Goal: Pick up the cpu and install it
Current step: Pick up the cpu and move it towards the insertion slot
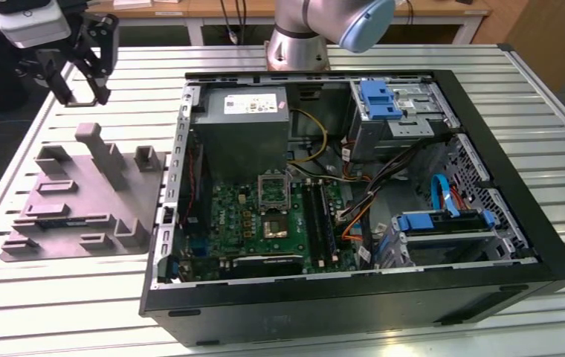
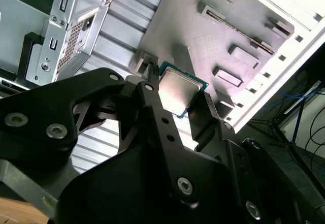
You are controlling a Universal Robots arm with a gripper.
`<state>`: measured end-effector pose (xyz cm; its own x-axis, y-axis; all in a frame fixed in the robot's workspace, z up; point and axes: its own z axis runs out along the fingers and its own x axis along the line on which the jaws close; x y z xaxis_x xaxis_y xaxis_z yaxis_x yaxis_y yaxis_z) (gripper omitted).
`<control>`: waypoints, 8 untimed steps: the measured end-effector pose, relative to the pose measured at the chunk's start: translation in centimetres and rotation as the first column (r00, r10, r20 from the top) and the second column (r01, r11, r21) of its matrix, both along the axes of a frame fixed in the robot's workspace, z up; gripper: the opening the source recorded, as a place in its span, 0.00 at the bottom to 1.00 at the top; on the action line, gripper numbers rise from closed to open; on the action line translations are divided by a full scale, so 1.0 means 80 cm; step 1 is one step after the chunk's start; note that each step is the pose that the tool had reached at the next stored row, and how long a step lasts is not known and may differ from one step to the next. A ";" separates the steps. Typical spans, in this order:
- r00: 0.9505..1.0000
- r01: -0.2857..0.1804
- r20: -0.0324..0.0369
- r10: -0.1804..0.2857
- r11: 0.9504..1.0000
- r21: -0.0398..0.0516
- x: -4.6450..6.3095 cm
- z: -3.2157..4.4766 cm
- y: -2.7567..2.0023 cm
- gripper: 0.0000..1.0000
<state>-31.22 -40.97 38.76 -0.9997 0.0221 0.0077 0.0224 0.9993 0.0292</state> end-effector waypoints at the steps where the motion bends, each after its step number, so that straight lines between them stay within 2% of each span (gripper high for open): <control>1: 1.000 0.000 0.000 0.000 1.000 0.000 0.000 -0.0001 0.0000 0.47; 8: 1.000 0.000 0.000 0.000 1.000 0.000 0.006 -0.0001 0.0000 0.47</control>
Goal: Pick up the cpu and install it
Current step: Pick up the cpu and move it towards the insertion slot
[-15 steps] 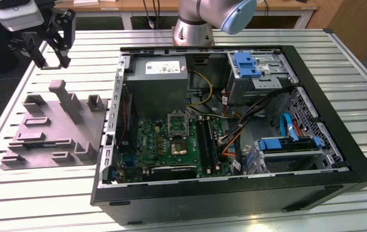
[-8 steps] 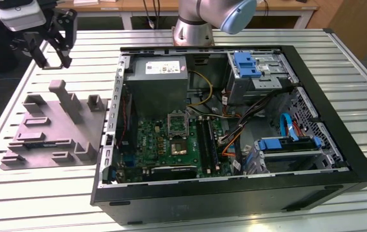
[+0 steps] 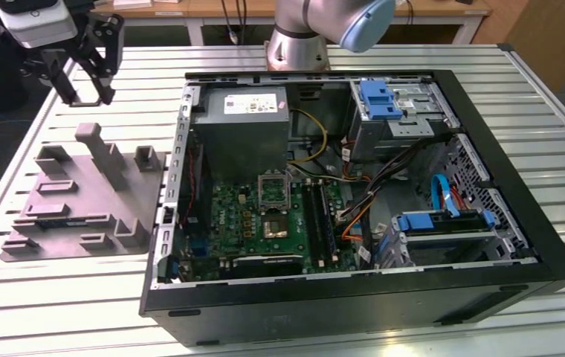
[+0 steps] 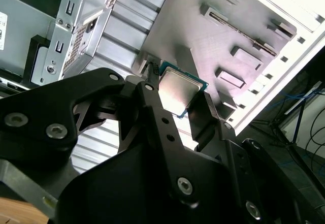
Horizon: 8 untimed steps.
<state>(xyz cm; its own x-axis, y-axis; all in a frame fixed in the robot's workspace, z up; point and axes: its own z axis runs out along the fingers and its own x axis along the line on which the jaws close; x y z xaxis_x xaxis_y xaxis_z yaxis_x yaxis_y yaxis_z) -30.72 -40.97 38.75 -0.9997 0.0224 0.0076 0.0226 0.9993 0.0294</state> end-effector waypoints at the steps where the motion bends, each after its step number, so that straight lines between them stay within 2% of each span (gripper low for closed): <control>1: 1.000 0.000 0.000 0.000 1.000 0.000 0.000 0.0000 0.0000 0.47; 8: 1.000 0.000 0.000 0.000 1.000 0.000 0.003 0.0000 0.0000 0.47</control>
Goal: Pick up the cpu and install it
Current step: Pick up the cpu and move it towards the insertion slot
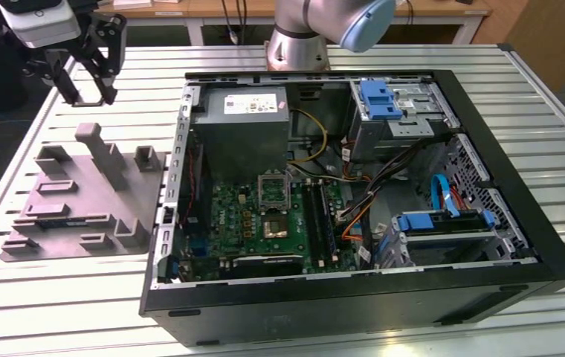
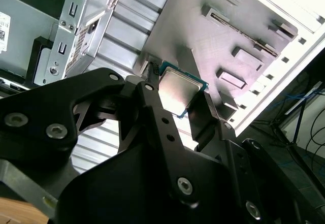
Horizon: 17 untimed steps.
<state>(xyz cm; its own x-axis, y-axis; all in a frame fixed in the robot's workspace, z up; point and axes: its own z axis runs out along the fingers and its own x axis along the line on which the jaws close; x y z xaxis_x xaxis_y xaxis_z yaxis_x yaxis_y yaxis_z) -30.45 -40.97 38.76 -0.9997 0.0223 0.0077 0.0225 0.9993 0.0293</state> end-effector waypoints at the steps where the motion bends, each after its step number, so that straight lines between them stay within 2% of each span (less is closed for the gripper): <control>1: 1.000 0.000 0.000 0.000 1.000 0.000 0.000 -0.0001 0.0000 0.47; 17: 1.000 0.000 0.000 0.000 1.000 0.000 0.011 0.0000 0.0000 0.47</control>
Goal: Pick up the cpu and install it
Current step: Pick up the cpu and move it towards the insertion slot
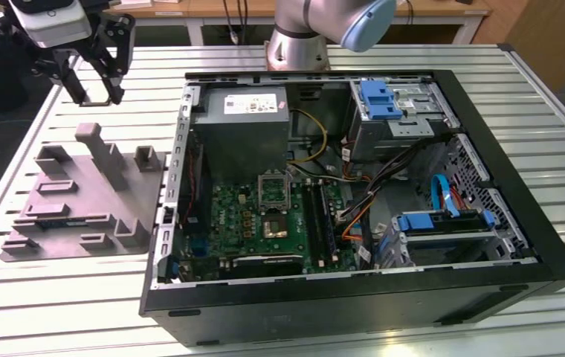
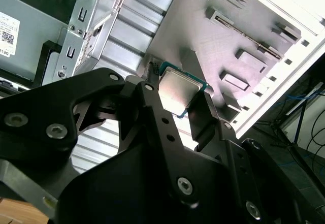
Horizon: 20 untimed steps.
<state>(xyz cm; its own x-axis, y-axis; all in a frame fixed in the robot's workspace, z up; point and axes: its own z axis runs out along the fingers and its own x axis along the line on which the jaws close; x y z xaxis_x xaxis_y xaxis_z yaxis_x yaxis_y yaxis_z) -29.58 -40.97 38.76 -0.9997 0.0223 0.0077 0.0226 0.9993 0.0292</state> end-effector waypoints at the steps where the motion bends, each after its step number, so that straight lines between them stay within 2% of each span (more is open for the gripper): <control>1: 1.000 0.000 0.000 0.000 1.000 0.000 0.001 0.0000 0.0000 0.47; 20: 1.000 0.000 0.000 0.000 1.000 0.000 0.020 0.0000 0.0000 0.47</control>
<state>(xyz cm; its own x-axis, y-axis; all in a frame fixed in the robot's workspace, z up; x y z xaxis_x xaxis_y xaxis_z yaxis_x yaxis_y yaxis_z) -28.02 -40.97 38.76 -0.9997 0.0223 0.0077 0.0225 0.9993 0.0293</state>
